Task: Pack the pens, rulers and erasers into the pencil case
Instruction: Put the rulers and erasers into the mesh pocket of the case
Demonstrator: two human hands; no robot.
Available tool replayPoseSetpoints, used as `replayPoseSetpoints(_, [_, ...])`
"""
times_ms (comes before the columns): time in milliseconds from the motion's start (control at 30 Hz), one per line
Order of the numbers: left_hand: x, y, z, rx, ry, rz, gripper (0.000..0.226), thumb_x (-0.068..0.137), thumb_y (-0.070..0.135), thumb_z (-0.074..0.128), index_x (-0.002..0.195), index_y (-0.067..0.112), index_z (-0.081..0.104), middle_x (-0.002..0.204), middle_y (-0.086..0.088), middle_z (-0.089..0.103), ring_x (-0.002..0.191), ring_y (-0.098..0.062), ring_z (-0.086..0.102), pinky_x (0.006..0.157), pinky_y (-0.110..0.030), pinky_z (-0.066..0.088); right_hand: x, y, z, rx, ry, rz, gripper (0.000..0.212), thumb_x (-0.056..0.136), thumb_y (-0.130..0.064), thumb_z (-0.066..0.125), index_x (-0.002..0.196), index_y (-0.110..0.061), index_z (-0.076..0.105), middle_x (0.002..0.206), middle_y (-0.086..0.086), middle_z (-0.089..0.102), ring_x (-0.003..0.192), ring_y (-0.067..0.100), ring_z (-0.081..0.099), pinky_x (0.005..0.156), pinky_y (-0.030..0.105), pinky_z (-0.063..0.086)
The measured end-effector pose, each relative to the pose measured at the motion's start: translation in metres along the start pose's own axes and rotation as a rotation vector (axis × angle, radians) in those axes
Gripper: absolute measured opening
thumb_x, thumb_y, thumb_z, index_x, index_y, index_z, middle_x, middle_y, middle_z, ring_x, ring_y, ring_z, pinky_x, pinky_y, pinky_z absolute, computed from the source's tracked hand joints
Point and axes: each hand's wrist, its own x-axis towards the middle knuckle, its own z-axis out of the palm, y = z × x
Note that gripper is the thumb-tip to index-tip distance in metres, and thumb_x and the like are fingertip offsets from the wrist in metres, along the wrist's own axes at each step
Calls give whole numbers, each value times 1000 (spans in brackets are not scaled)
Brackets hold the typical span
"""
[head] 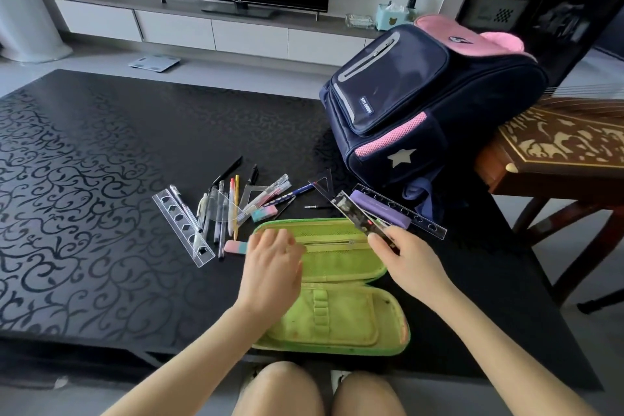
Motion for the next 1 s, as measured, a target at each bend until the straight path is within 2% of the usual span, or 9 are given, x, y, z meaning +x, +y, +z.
replayPoseSetpoints(100, [1,10,13,132,-67,-19,14,68,27,74,79,22,67,76,4,63,71,-20,57,76,-36,31,13,-8,8,-30,-54,-27,32,98,-31,34,74,-13,44,60,-4,42,54,11,38,57,30,31])
replayPoseSetpoints(233, [1,10,22,182,-89,-107,19,65,28,73,77,16,65,74,-2,60,70,-25,55,72,-37,27,26,-13,13,-275,-46,-139,22,99,-30,36,104,-15,53,68,-10,49,67,19,51,57,31,31])
replayPoseSetpoints(300, [0,8,24,170,-79,-120,20,66,29,71,78,14,64,76,-5,59,71,-27,54,74,-38,28,32,-14,10,-450,-2,-231,24,98,-33,38,110,-17,52,69,-7,56,69,20,54,55,31,32])
replayPoseSetpoints(400, [0,7,26,159,-72,-142,20,71,30,68,76,12,63,77,-6,59,71,-28,53,74,-38,27,46,-16,2,-560,21,-341,25,96,-35,41,105,-20,58,85,-2,68,81,20,61,63,31,35])
replayPoseSetpoints(533, [5,9,25,165,-75,-232,25,84,32,51,69,13,56,66,-5,58,63,-28,52,67,-39,24,66,-22,-5,-519,-3,-377,20,93,-37,46,97,-28,64,84,-4,67,83,20,61,64,28,29])
replayPoseSetpoints(667, [2,9,24,141,-93,-257,18,76,27,61,65,13,57,62,-5,56,62,-27,50,67,-39,25,82,-33,-4,-565,-145,-385,20,91,-36,51,99,-29,67,90,-4,70,90,17,59,70,26,32])
replayPoseSetpoints(767, [-3,9,23,135,-97,-245,26,76,30,47,62,13,61,69,-5,54,67,-26,48,70,-39,27,90,-46,0,-578,-257,-388,19,88,-37,54,100,-30,68,97,-5,71,96,17,59,83,30,42])
replayPoseSetpoints(867, [-6,8,20,78,-17,-205,29,81,31,40,67,14,59,75,-3,52,72,-25,47,73,-38,27,95,-58,9,-548,-348,-401,19,86,-38,57,98,-31,69,99,-7,71,99,16,60,88,34,44])
replayPoseSetpoints(1000, [-10,6,18,-27,105,-108,18,83,26,45,72,16,56,79,-1,49,78,-22,42,78,-35,28,90,-75,32,-503,-436,-454,19,85,-36,59,98,-27,70,99,-4,71,96,17,59,81,31,42])
